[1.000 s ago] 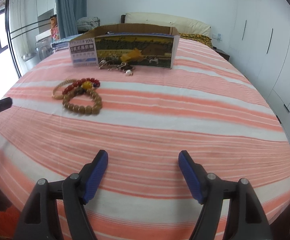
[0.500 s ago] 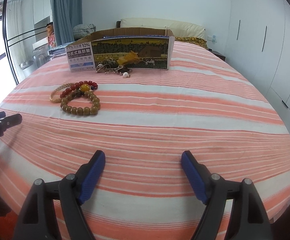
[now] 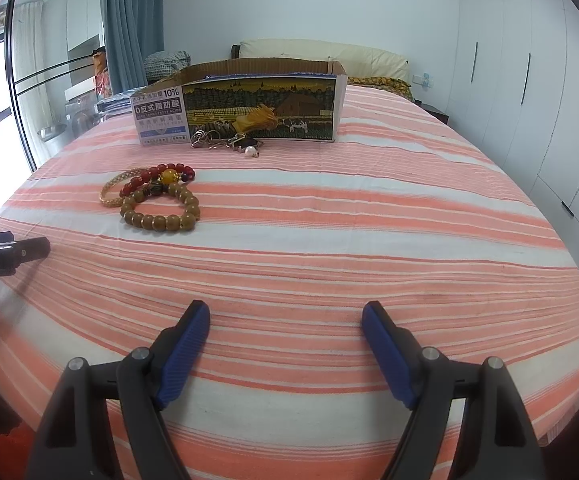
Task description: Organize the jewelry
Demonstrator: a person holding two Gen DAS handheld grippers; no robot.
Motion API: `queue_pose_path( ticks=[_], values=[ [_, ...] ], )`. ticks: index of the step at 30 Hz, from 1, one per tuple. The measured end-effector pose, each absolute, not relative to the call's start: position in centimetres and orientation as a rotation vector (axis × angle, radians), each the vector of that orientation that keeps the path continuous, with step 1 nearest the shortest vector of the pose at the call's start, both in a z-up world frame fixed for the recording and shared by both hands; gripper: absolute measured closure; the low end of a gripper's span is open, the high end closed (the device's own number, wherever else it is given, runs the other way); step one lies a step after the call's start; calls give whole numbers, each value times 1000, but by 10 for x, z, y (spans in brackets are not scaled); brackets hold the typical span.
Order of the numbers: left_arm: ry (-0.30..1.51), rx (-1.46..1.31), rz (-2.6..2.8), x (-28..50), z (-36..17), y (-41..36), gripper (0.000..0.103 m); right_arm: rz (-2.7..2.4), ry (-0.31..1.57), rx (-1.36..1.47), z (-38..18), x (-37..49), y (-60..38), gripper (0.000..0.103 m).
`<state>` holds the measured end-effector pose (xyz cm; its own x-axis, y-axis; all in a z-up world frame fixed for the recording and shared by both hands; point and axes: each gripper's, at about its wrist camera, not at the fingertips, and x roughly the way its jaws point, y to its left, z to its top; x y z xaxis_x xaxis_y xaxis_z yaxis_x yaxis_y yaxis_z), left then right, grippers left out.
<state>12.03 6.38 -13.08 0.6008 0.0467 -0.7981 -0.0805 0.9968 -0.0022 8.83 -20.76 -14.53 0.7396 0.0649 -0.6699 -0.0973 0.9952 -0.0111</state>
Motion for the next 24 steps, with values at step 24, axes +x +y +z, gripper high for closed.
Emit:
queue_pose_path(
  ticks=[24],
  values=[
    [944,-42,79,122,-130,65,0,83,752,-45,-145,92,-207,22]
  ],
)
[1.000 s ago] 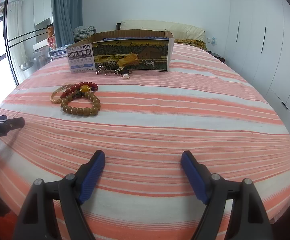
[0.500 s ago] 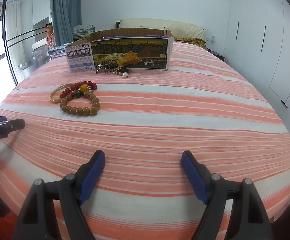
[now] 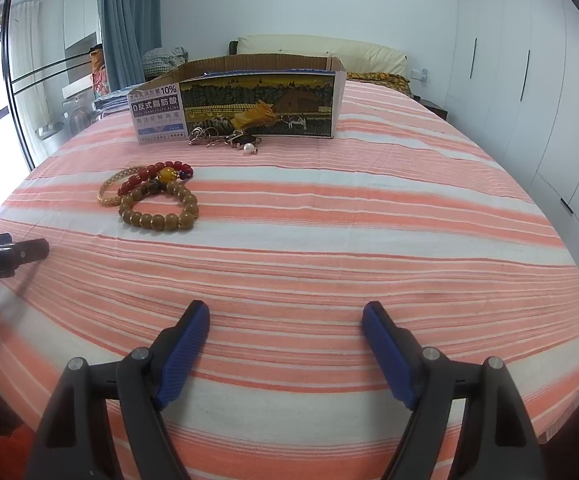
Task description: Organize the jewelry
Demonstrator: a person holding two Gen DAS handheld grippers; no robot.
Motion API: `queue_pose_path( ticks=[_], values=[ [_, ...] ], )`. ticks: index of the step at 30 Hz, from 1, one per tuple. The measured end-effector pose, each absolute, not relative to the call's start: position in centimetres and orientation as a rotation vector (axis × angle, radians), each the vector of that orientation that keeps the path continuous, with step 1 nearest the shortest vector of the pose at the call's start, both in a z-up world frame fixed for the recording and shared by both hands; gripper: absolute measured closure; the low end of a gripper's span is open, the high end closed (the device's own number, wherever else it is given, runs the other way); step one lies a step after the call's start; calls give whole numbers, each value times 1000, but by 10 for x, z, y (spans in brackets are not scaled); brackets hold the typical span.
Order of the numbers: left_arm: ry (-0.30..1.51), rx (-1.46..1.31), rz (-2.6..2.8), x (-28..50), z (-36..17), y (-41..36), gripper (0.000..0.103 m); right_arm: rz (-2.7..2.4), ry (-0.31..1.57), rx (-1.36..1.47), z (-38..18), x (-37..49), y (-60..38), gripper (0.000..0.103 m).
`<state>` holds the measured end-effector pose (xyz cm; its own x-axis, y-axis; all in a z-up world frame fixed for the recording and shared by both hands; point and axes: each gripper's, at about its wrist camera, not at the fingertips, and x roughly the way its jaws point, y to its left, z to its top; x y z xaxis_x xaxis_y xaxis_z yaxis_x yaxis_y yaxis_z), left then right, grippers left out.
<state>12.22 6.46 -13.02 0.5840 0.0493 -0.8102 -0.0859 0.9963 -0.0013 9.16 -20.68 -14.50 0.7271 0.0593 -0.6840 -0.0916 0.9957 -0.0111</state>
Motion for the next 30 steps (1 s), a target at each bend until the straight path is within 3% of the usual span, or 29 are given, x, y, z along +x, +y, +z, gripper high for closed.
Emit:
queue_pose_path(
  ticks=[30],
  values=[
    [967,-34,49,122,-130,65,0,90,770,-52,-145,93,-207,22]
  ],
)
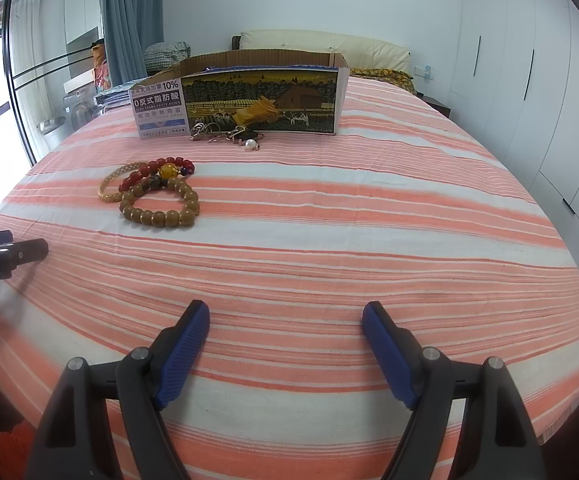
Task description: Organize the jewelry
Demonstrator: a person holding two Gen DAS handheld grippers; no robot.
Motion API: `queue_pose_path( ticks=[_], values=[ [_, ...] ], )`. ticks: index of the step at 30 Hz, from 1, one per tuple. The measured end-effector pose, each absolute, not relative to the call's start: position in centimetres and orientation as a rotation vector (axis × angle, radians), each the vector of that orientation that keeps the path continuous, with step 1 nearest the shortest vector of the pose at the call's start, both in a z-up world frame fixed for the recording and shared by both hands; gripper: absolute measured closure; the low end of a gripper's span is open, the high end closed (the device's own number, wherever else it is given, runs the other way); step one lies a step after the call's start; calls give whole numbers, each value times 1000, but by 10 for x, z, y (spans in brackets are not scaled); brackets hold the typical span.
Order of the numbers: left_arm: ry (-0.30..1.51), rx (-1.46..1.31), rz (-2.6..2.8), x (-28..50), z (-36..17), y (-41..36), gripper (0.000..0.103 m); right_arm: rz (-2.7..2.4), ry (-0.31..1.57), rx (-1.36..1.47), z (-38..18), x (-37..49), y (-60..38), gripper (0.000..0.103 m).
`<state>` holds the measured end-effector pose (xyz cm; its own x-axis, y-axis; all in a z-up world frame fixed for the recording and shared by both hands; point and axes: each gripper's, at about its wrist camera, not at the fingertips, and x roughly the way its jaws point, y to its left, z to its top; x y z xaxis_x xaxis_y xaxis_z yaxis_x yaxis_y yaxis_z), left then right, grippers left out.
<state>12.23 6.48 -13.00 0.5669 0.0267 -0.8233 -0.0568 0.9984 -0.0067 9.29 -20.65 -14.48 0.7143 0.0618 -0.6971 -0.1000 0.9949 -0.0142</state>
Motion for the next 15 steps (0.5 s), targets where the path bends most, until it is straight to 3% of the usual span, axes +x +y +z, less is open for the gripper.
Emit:
queue_pose_path(
  ticks=[15],
  values=[
    [959,-30,46,120,-130,65,0,91,775,-54,-145,93,-206,22]
  ],
)
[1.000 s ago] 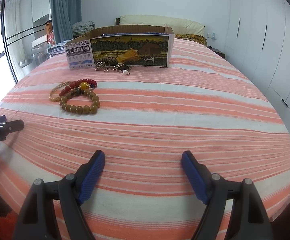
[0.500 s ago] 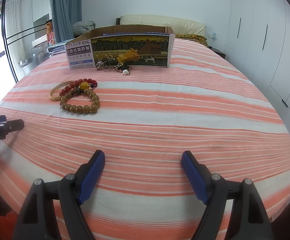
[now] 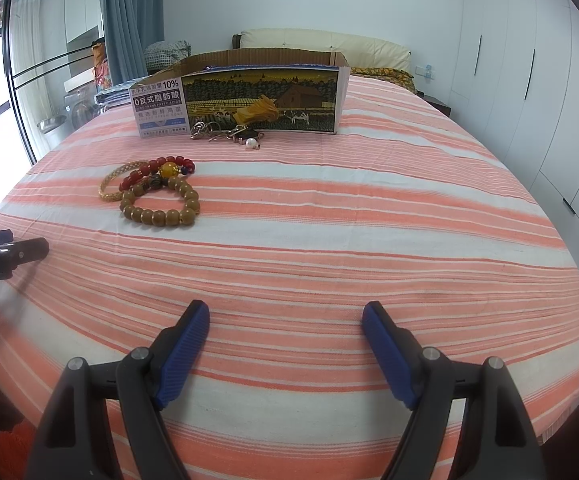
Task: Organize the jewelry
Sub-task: 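Grasp red bead bracelet with left tool while right tool grasps brown wooden bead bracelet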
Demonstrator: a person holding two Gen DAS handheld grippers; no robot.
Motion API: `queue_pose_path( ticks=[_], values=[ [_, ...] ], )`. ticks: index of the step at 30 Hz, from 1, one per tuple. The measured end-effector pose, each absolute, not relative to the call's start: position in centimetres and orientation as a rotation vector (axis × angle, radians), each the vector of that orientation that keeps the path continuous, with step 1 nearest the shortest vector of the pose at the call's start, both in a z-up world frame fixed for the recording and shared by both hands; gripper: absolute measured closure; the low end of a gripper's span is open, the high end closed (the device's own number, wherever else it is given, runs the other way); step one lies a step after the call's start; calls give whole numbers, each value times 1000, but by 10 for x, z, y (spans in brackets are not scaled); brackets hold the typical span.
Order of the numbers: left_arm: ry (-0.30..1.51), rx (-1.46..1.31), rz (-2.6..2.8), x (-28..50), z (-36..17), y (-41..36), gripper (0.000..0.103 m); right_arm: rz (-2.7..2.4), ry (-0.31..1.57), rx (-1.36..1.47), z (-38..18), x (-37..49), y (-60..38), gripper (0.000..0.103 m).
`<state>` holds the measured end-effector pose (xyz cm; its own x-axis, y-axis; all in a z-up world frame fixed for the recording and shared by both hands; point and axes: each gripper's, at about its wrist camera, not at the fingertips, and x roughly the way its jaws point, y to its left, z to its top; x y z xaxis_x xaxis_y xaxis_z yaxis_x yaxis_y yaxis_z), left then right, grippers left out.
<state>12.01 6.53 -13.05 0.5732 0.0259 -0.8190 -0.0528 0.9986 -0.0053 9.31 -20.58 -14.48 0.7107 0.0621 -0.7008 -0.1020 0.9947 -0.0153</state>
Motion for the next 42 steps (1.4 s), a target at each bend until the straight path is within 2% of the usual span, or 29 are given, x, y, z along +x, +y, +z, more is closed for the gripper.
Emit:
queue_pose_path(
  ticks=[8,15,27,31,35,36,37,38,39,40,42],
  values=[
    [958,-31,33,120,-129,66,0,107,797,-29,-141,90,-214,22],
    [894,-157,-9,114,-110,86,1,145,785,38,-134,90,-223,22],
    [862,-58,-261,190,-70,36,2,308,771,-2,-108,130,-184,23],
    [875,111,-363,206,-79,-3,23,311,781,29,-113,130,-184,23],
    [940,162,-443,225,-101,-29,38,299,802,42,-121,121,-189,23],
    [959,173,-449,229,-106,-34,55,293,805,44,-122,119,-191,23],
    [977,179,-463,231,-110,-38,67,286,807,48,-123,117,-194,23],
    [974,173,-474,232,-110,-39,69,280,807,54,-124,116,-197,23],
    [966,162,-495,232,-108,-39,87,276,806,59,-123,114,-200,23],
    [960,151,-507,233,-105,-38,95,272,805,62,-123,113,-202,23],
    [952,102,-509,233,-94,-30,96,267,801,65,-122,113,-206,23]
  ],
)
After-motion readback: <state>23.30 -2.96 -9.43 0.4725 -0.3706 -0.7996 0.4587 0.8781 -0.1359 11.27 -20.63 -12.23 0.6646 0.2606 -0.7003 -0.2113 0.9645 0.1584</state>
